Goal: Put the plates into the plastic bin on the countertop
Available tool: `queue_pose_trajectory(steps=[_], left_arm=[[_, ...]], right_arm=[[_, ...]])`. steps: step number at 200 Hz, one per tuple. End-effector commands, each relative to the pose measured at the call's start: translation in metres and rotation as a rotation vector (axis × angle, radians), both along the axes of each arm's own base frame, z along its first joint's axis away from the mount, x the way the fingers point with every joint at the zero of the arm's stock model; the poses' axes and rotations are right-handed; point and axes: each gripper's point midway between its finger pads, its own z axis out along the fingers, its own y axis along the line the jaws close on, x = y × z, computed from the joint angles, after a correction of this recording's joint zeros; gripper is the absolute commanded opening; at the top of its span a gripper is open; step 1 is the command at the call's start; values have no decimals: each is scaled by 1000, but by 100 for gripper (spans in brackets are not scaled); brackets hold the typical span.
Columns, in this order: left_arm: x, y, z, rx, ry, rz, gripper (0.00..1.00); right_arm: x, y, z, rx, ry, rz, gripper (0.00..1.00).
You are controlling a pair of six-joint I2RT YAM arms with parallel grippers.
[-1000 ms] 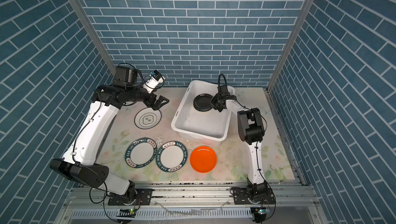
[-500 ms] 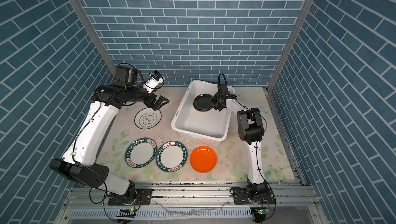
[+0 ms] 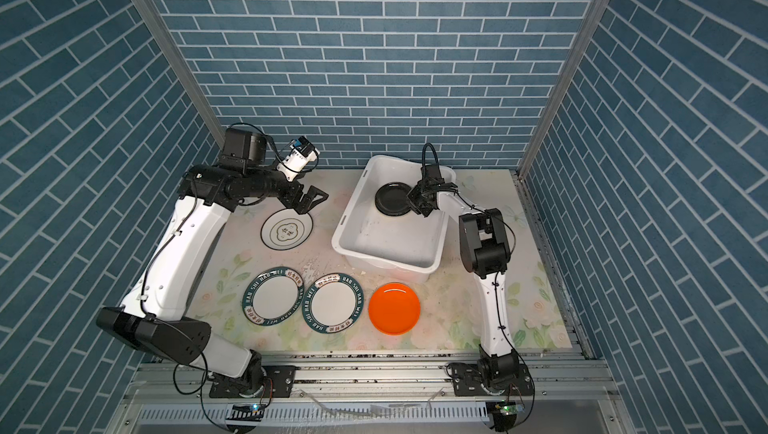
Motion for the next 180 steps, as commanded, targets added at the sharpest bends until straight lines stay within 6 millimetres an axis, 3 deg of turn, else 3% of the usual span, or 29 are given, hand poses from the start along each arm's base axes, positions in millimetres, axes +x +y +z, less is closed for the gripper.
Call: queue_pose_trajectory(steps=[1, 61, 127, 180], left_arm=[[-6, -3, 5, -14, -11, -14, 100], [-8, -3, 7, -19, -12, -15, 100], [-7, -4, 9, -27, -14, -16, 100], [-6, -5, 10, -29, -15, -23, 99]], right_arm=[[-9, 1, 7, 8, 24, -10, 24], [-15, -2, 9, 7, 26, -9, 24], [-15, 0, 28, 25, -1, 1, 25], [-25, -5, 26, -21, 50, 24, 27]])
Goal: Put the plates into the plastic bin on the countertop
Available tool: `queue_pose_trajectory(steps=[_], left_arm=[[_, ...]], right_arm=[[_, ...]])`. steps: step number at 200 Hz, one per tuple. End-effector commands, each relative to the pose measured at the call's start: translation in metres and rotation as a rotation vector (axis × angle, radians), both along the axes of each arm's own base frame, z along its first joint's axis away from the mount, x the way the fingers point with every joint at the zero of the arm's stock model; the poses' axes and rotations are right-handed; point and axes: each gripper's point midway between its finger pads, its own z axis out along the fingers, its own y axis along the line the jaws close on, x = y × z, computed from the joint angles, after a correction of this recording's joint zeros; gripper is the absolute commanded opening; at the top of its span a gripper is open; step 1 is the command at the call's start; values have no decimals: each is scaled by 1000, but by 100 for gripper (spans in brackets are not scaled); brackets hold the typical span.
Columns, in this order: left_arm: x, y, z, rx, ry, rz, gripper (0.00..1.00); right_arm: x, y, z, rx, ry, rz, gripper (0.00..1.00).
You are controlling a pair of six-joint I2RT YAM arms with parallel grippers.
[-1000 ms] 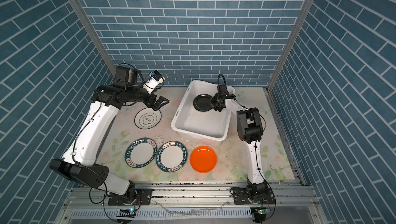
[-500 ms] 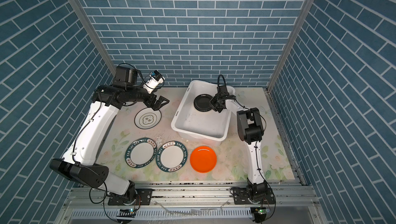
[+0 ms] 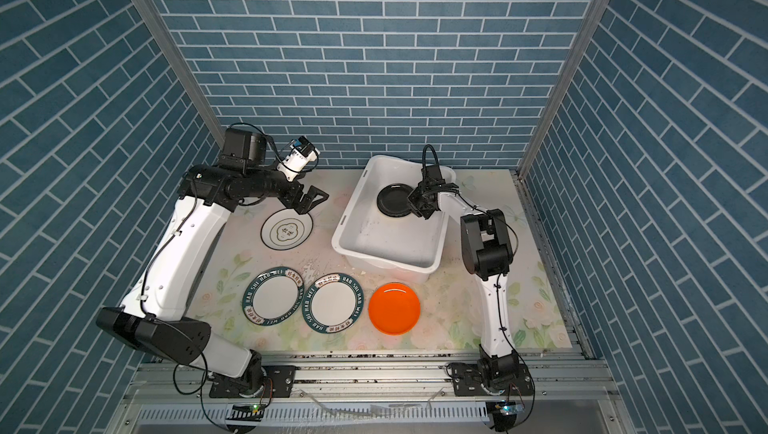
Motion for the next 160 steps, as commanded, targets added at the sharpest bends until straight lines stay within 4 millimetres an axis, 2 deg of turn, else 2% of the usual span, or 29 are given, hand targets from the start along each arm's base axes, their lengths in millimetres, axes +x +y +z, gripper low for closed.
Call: queue_pose_trajectory(steps=[1, 107, 160], left_arm=[[-5, -4, 9, -22, -17, -18, 100], [-3, -7, 8, -27, -19, -27, 99], [-3, -7, 8, -29, -20, -29, 99]], right_arm=[[-10, -1, 23, -12, 9, 18, 27], [-16, -7, 36, -67, 27, 46, 29], [-19, -7, 32, -78, 55, 63, 31]])
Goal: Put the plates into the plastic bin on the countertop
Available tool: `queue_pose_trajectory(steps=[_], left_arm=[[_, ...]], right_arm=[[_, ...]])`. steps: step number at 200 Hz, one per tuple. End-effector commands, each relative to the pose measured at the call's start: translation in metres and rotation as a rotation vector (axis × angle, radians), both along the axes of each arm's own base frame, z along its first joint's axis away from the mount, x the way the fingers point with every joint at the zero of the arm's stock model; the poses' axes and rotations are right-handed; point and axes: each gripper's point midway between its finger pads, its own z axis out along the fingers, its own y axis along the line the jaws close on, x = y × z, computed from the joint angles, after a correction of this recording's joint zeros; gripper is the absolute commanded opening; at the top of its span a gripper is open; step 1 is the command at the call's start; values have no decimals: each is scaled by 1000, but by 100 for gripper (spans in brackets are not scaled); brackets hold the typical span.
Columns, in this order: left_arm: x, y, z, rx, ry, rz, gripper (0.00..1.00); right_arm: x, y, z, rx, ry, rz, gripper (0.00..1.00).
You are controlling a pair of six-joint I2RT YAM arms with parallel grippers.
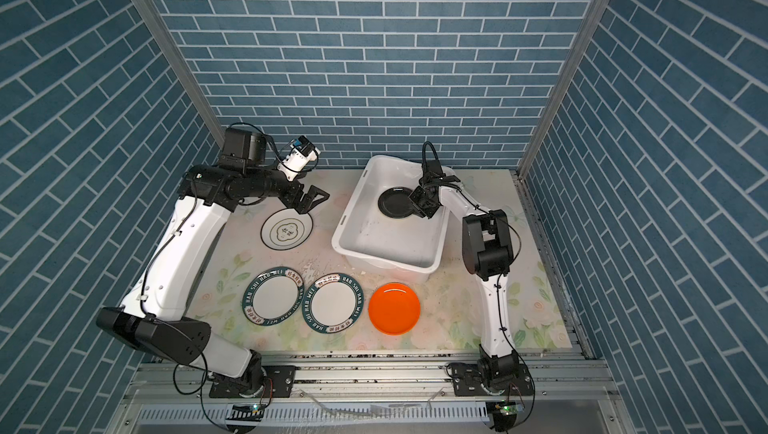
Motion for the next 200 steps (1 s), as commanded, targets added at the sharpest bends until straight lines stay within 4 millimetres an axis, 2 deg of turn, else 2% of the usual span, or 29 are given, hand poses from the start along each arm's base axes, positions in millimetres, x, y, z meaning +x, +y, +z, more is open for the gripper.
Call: queue_pose_trajectory(steps=[1, 152, 200], left_arm=[[-3, -4, 6, -17, -14, -17, 100], [-7, -2, 7, -12, -16, -11, 99], [-8, -1, 5, -10, -14, -7, 99]], right_arm=[[-1, 2, 22, -9, -28, 30, 31], [0, 3, -10, -31, 50, 28, 32], [1, 4, -13, -46, 65, 42, 32]])
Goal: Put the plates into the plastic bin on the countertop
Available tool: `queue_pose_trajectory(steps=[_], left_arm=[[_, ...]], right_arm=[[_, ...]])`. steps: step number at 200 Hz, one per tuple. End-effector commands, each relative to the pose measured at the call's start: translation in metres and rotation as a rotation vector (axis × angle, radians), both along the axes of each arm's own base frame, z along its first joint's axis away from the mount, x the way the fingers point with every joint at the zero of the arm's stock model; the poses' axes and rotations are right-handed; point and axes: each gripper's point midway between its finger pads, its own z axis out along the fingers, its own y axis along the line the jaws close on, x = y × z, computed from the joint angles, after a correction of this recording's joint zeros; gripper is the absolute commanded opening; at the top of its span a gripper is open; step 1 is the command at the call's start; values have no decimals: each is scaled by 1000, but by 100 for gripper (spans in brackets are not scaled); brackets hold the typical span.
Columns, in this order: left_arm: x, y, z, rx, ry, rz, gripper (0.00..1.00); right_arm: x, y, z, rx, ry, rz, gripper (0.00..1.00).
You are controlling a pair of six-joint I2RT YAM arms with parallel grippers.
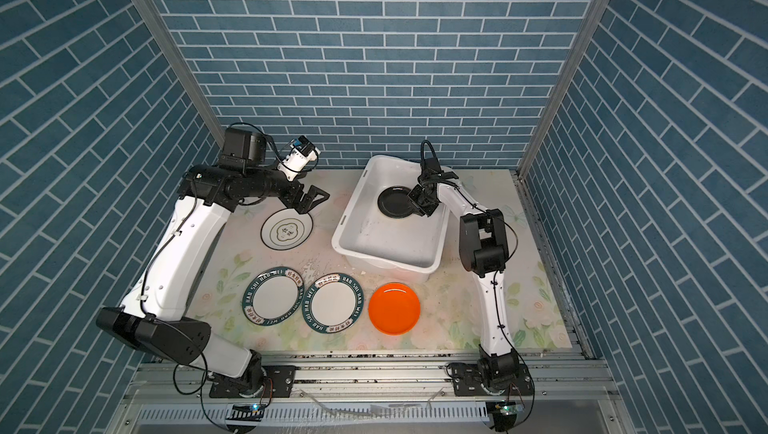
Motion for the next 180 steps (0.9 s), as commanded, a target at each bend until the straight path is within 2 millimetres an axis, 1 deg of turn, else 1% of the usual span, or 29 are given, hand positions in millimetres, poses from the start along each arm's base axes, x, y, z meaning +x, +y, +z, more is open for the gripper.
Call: queue_pose_trajectory(steps=[1, 50, 116, 146, 161, 180], left_arm=[[-7, -1, 5, -9, -13, -6, 99], [-6, -1, 5, -8, -13, -4, 100], [-6, -1, 3, -7, -10, -5, 100], [-6, -1, 4, -7, -11, -6, 100], [-6, -1, 4, -8, -13, -6, 100], [-6, -1, 6, -9, -18, -8, 100]], right_arm=[[-5, 1, -8, -32, 31, 37, 32], [-4, 5, -7, -28, 26, 53, 32], [-2, 10, -11, -18, 39, 60, 32], [-1, 9, -5, -24, 27, 60, 32], [-1, 5, 3, -40, 13, 59, 32], [0, 1, 19, -61, -25, 63, 33]])
